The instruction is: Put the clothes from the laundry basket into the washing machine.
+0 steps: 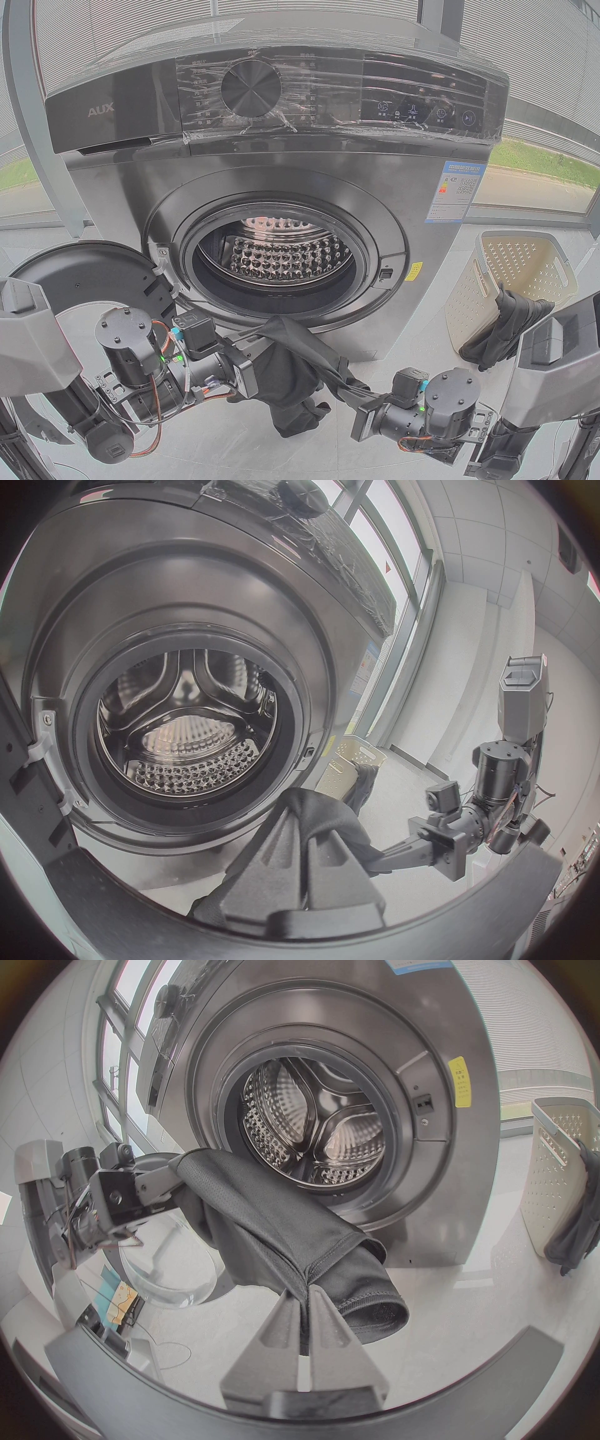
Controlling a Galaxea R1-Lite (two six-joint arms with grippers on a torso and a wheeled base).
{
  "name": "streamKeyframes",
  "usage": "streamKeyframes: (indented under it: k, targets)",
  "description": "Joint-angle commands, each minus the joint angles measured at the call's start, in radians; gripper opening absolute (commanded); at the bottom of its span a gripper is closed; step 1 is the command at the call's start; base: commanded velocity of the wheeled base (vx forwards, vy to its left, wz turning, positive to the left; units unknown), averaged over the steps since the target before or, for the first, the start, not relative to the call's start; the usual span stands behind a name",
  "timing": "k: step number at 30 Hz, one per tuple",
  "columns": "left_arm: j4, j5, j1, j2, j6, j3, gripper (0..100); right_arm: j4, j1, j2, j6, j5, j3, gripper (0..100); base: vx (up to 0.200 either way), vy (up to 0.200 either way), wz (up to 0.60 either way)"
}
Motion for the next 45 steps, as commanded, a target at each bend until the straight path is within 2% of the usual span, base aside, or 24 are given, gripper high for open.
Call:
streamKeyframes:
  k: [1,10,18,23,32,34,36,40,45]
  targets:
    - [-0.004,0.003,0.034,-0.001,-0.001,-0.005,0,0.004,-0.001,-0.029,0.001,0.0,0.063,0,0.0,0.0,0.0]
    - [-0.004,0.003,0.089,-0.007,-0.002,-0.008,0,0.005,-0.01,-0.033,-0.025,0.0,0.124,0,0.0,0.0,0.0]
    - [-0.004,0.003,0.097,-0.009,-0.005,-0.008,0,0.005,-0.013,-0.028,-0.042,0.0,0.14,0,0.0,0.0,0.0]
    - [-0.004,0.003,0.091,-0.036,-0.007,-0.001,0,0.004,-0.041,-0.039,-0.071,-0.008,0.098,0,0.0,0.0,0.0]
    - [-0.004,0.001,0.072,-0.13,-0.013,0.018,0,0.004,-0.05,-0.034,-0.076,-0.006,0.066,0,0.0,0.0,0.0]
    - [-0.004,0.001,0.074,-0.141,-0.018,0.021,0,0.004,-0.052,-0.036,-0.076,-0.006,0.058,0,0.0,0.0,0.0]
    - [-0.004,0.001,0.082,-0.174,-0.034,0.038,0,0.004,-0.092,-0.042,-0.091,-0.006,0.023,0,0.0,0.0,0.0]
    - [-0.004,0.009,0.117,-0.199,-0.056,0.048,0,0.004,-0.118,-0.074,-0.122,0.012,-0.012,0,0.0,0.0,0.0]
    - [-0.004,0.015,0.157,-0.239,-0.07,0.042,0,0.004,-0.104,-0.108,-0.142,0.083,-0.009,0,0.0,0.0,0.0]
